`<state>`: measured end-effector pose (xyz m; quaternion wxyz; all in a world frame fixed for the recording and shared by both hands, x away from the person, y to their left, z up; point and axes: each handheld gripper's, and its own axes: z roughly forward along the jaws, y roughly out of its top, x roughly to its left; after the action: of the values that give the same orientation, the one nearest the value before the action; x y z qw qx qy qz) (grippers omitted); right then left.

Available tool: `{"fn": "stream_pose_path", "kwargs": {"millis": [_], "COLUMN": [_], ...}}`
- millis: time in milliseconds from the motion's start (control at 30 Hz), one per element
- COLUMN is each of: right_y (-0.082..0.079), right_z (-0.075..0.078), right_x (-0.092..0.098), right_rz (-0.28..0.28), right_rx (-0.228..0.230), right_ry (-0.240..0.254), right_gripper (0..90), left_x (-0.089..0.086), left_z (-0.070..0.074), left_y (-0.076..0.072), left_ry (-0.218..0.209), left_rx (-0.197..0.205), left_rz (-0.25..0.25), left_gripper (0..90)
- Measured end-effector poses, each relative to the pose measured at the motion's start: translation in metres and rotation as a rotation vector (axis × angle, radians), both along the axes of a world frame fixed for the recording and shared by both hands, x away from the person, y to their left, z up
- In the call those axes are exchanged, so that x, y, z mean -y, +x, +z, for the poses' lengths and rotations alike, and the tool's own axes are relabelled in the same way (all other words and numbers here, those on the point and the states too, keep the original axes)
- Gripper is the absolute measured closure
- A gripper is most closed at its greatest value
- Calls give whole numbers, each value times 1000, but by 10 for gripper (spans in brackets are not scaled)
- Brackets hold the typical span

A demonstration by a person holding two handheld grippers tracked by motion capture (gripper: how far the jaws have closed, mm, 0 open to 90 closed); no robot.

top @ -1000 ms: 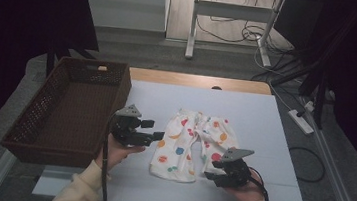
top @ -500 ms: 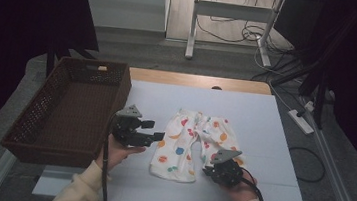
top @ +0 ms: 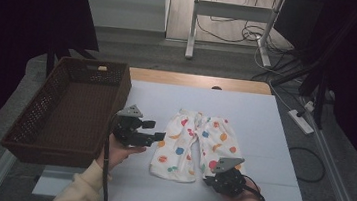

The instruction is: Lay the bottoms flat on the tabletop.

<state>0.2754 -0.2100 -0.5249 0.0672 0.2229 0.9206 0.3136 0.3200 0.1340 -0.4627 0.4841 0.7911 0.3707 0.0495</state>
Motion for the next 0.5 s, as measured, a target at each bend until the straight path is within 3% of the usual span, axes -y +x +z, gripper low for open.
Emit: {"fn": "stream_pose_path", "kwargs": {"millis": [200, 267, 367, 500], "right_y": [-1, -1, 2, 8], "right_z": [2, 5, 9, 15], "right_x": [2, 3, 4, 9], "right_rz": [1, -8, -20, -58], "right_rx": [4, 28, 42, 41], "right_ry": [12, 39, 71, 161], "right_gripper": [853, 741, 661, 527], "left_x": [1, 1, 1, 2], "left_z": [0, -1, -1, -1], "left_y": [0, 0, -1, -1], "left_ry": [0, 0, -2, -5], "left_rx": [0, -1, 0, -3], "left_rz": [-4, -5, -6, -3], "left_gripper": [335, 335, 335, 334]}}
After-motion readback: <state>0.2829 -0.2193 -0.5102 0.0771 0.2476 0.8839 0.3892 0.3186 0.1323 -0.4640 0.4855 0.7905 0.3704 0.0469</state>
